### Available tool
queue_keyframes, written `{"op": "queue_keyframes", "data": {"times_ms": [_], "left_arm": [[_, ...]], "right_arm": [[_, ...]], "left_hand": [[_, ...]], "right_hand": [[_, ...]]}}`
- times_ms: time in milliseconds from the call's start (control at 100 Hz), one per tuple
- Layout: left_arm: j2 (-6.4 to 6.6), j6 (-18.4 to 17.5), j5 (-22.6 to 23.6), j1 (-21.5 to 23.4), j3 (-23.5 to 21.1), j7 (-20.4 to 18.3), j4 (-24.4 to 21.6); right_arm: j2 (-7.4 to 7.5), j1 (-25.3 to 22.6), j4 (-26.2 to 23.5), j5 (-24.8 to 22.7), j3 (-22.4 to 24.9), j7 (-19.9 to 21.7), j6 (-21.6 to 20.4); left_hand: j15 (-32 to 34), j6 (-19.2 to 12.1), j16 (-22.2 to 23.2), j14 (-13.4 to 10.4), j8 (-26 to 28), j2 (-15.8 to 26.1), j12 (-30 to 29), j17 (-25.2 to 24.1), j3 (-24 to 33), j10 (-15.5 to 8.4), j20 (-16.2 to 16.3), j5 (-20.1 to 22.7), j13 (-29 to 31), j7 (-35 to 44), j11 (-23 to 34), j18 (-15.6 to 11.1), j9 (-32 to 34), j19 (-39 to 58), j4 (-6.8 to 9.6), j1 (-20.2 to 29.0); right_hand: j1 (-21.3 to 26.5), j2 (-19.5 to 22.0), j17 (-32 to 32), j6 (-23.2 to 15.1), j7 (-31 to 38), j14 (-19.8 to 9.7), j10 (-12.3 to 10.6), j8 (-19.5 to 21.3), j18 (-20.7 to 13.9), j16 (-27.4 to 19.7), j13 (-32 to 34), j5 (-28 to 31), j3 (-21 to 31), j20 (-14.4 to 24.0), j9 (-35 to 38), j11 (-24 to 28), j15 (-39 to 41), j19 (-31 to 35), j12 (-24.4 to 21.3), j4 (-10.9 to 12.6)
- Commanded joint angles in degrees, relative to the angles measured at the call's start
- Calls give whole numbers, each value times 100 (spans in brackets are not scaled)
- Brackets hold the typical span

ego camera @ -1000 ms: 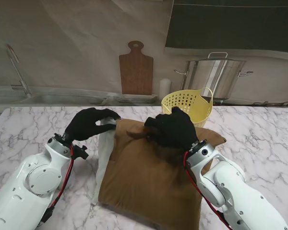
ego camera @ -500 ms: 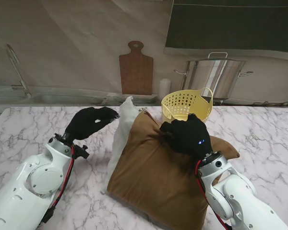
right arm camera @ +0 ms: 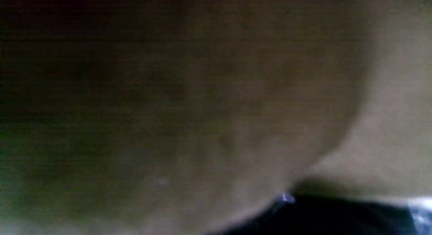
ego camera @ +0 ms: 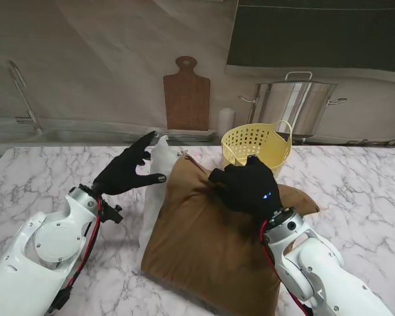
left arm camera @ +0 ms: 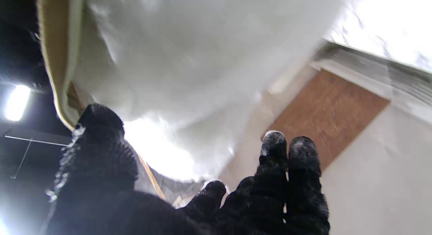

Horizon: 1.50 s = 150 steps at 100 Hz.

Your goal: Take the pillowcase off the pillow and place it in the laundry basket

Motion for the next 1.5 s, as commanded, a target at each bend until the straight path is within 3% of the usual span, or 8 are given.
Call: {"op": "queue_keyframes", "data": {"times_ms": [0,110,250,360,450,740,1310,1490], "left_arm": [[5,6,156,-139,224,-93,-15],[5,-11,291,-266,517,-48,44],[-90,14,785,-271,789,591,101],[-149,133,1033,-242,878,976,102],[-166,180,1168,-228,855,1126,99],[-225,-308,1637,-158,479,1825,213],[-240,-712,1522,-62,324,1845,206],[-240,-518,1362,-103,448,1719,249]], "right_arm": [[-22,85,40,-22,-92,-75,26],[-25,159,100,-49,-162,-144,115],[-43,181,163,-45,-185,-249,300],[-53,184,181,-60,-208,-329,437],[-55,180,181,-74,-211,-346,488],[-19,-128,-7,-336,104,-80,770],[-24,-414,-56,-350,353,277,1042],[-36,-220,14,-246,171,207,968]], "left_hand": [[135,87,-99,89,-175,-311,-28,195,-15,17,-4,-154,242,-79,74,-18,390,-419,10,-112],[579,80,171,-112,88,-657,574,873,61,-352,210,744,1108,452,636,-161,1812,338,36,241],[1670,-806,895,-653,1490,-788,1796,2285,307,-1285,455,2655,2721,1851,2132,-481,3664,1835,152,1301],[2514,-1443,1382,-887,3019,-812,3190,2911,290,-1762,626,2776,3381,3296,2423,-527,4541,2654,252,2373],[2768,-1885,1523,-668,2976,-682,3262,3038,318,-1695,716,2935,3476,4041,2408,-520,4808,2872,271,2789],[2802,-2424,1690,-759,2670,-308,3717,2529,368,-2009,985,2477,2980,4767,2209,-816,4527,2517,269,2869],[2828,-2465,1720,-778,2701,-175,3672,2548,321,-2018,1108,2412,2953,4808,2221,-886,4484,2448,198,2908],[2092,-2301,1482,-690,1796,204,3309,2014,312,-1773,1012,2608,2542,3688,1811,-529,3996,1901,189,3073]], "right_hand": [[639,330,-70,-564,439,-491,-19,235,-131,354,500,251,547,-54,145,389,775,21,105,320],[641,337,-66,-568,434,-496,-35,235,-137,350,496,244,531,-52,141,378,761,24,99,329],[652,354,-74,-549,425,-496,-41,230,-147,346,489,227,519,-49,126,365,749,27,93,341],[664,377,-87,-523,414,-489,-41,220,-145,338,479,200,491,-42,107,353,727,39,86,355],[672,388,-96,-504,403,-486,-43,209,-143,330,467,181,467,-41,96,344,702,43,80,367],[628,354,-113,-91,229,-324,-63,-346,-111,226,516,157,333,-63,190,139,344,43,-192,495],[629,373,-124,-13,196,-263,-82,-559,-60,241,551,179,322,-87,225,142,266,35,-307,483],[628,397,-115,-60,220,-276,-98,-548,-71,250,559,177,311,-92,225,155,254,36,-313,469]]}}
